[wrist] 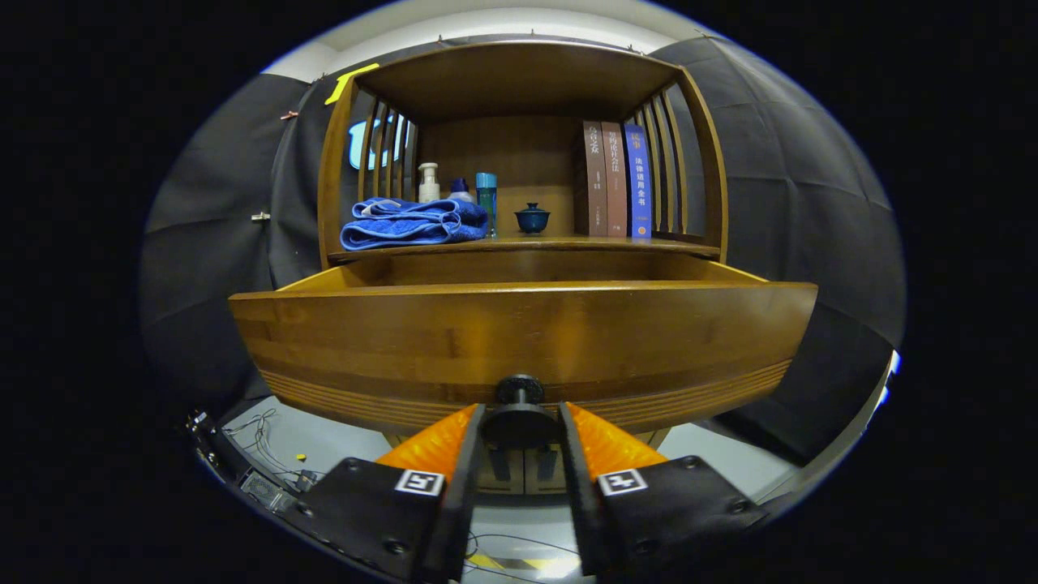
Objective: Pull open the drawer, take out the items inside it, and place them on the countertop above the cabinet.
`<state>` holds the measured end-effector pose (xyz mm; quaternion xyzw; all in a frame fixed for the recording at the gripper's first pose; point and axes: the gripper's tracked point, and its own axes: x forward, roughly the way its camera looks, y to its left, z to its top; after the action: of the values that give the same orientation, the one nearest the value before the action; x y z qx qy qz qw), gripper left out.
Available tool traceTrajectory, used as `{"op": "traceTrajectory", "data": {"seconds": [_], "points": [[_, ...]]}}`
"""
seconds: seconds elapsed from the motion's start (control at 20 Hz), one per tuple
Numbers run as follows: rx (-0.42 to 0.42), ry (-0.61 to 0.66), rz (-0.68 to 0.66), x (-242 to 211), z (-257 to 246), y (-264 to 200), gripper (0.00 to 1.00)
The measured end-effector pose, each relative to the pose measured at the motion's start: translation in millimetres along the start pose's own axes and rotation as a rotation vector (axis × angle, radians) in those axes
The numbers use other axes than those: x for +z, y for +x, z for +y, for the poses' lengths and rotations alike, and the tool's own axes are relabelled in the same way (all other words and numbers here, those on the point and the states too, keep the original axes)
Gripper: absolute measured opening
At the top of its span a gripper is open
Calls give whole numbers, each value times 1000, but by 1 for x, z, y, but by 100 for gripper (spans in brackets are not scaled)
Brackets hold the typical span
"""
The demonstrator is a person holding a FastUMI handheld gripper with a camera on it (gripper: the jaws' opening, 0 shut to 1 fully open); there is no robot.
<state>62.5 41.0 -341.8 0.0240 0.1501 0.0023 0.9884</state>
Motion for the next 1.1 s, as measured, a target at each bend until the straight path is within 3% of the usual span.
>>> {"op": "traceTrajectory", "data": {"seconds": [0.15,0.4,0.75,0.9,1.1], "points": [[8,23,61,-14,1,-11,100],[11,17,91,3,-4,-38,100],[26,13,127,78,-14,-68,100],[22,11,199,103,-20,-56,100],[38,138,367,117,-22,-17,100]]}}
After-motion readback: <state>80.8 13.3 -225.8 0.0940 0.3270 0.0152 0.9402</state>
